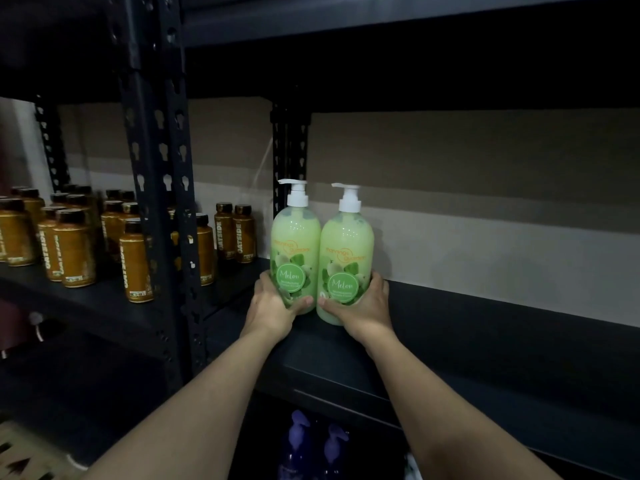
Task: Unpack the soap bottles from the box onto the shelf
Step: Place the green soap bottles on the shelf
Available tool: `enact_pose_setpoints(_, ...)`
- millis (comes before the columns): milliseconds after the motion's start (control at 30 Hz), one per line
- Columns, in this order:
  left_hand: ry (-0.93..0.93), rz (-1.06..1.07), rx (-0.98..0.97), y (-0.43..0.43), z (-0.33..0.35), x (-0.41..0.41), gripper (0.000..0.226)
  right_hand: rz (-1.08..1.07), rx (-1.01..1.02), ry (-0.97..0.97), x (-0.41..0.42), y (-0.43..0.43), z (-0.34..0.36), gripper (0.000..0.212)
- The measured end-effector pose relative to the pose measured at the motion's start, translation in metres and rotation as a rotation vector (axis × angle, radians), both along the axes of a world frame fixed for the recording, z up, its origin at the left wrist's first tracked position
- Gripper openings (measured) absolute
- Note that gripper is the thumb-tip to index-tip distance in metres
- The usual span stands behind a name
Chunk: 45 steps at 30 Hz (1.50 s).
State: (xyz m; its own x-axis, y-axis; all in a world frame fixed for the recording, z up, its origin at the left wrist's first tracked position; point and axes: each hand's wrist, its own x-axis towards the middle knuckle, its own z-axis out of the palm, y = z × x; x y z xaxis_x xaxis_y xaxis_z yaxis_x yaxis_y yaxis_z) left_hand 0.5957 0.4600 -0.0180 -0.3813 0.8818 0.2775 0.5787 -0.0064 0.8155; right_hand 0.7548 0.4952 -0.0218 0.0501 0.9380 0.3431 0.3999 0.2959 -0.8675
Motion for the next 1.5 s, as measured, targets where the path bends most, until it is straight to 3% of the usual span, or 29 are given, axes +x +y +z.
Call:
enact_pose_setpoints(133, -0.015, -0.024, -0.09, -0.003, 0.007, -0.003, 0.101, 0.023, -0.132, -0.032, 0.003, -0.007, 0.007, 0.106)
enact_pose_setpoints(267, -0.037, -0.06, -0.312, -0.02, 0.019, 0.002, 0.103, 0.087, -0.349, -0.029, 0.02, -0.027, 0.018, 0.127)
enact_pose_setpoints(367, 0.017, -0.048, -0.314, -0.055, 0.022, 0.025, 0.092, 0.115, -0.399, -0.101, 0.036, -0.051, 0.019, 0.114)
enact_pose_setpoints(467, 0.079, -0.067, -0.176, -0.114, 0.013, 0.055, 0.075, 0.129, -0.368, -0.086, 0.056, -0.097, 0.02, 0.093)
enact_pose_setpoints(567, 0.091, -0.142, -0.01, -0.179, -0.011, 0.082, 0.058, 0.124, -0.26, -0.216, 0.083, -0.155, 0.016, 0.069)
enact_pose_setpoints(633, 0.101, -0.186, -0.02, -0.218, -0.038, 0.097, 0.055, 0.123, -0.132, -0.338, 0.104, -0.198, 0.009, 0.058)
enact_pose_setpoints(700, 0.115, -0.204, -0.162, -0.246, -0.072, 0.11, 0.059, 0.107, -0.063, -0.409, 0.125, -0.239, -0.006, 0.05)
enact_pose_setpoints(867, 0.109, -0.185, -0.631, -0.296, -0.157, 0.132, 0.085, -0.017, -0.251, -0.483, 0.176, -0.319, -0.089, 0.045)
enact_pose_setpoints(967, 0.097, -0.207, -0.772, -0.312, -0.183, 0.144, 0.091, -0.109, -0.484, -0.519, 0.192, -0.349, -0.14, 0.05)
enact_pose_setpoints(1067, 0.097, -0.206, -0.8, -0.319, -0.202, 0.153, 0.079, -0.145, -0.671, -0.459, 0.198, -0.372, -0.188, 0.054)
enact_pose_setpoints(1200, 0.39, -0.199, -0.707, -0.325, -0.224, 0.154, 0.052, -0.17, -0.919, -0.424, 0.19, -0.382, -0.242, 0.072)
enact_pose_setpoints(1300, 0.406, -0.224, -0.645, -0.328, -0.241, 0.154, 0.047, -0.188, -1.054, -0.414, 0.186, -0.38, -0.273, 0.084)
enact_pose_setpoints(1400, 0.517, -0.232, -0.586, -0.326, -0.251, 0.16, 0.057, -0.189, -1.099, -0.42, 0.188, -0.375, -0.296, 0.086)
enact_pose_setpoints(1500, 0.839, -0.24, -0.585, -0.327, -0.248, 0.168, 0.081, -0.159, -1.14, -0.505, 0.19, -0.369, -0.308, 0.096)
